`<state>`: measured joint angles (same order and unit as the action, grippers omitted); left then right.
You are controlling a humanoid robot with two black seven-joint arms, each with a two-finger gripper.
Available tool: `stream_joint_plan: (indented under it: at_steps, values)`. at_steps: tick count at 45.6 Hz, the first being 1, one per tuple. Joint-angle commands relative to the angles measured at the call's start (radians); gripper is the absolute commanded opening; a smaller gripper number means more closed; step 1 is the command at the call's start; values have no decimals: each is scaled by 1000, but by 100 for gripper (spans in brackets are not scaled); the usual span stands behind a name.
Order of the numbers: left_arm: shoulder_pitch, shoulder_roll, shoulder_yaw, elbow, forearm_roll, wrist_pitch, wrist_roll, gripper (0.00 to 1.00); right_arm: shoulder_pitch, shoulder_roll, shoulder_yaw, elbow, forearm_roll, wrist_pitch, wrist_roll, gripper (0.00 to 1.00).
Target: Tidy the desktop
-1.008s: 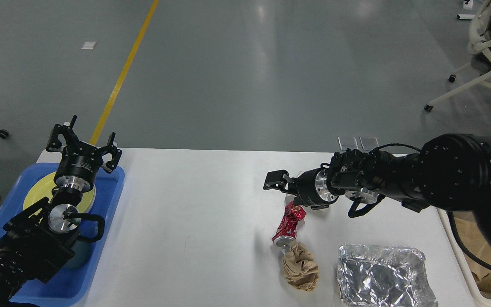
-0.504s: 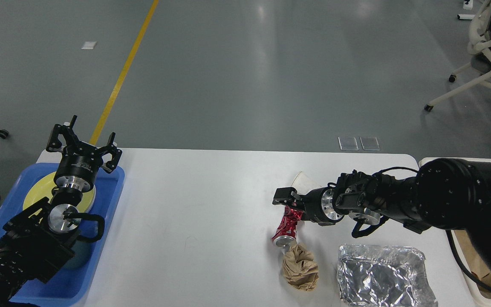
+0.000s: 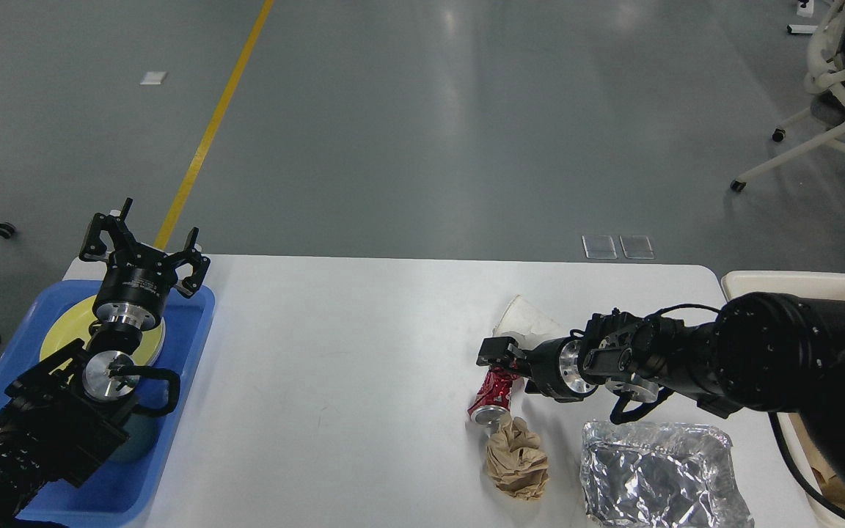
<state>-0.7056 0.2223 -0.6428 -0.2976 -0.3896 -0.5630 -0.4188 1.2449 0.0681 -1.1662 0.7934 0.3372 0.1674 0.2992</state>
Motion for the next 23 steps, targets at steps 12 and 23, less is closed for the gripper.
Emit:
stream_joint_plan:
  at_steps: [12, 23]
  values:
    - [0, 0, 0, 0, 0, 0, 0, 97, -61, 22, 19, -80, 0, -22, 0, 100]
    - [0, 0, 0, 0, 0, 0, 0, 97, -94, 35, 20, -95, 2, -49, 1, 100]
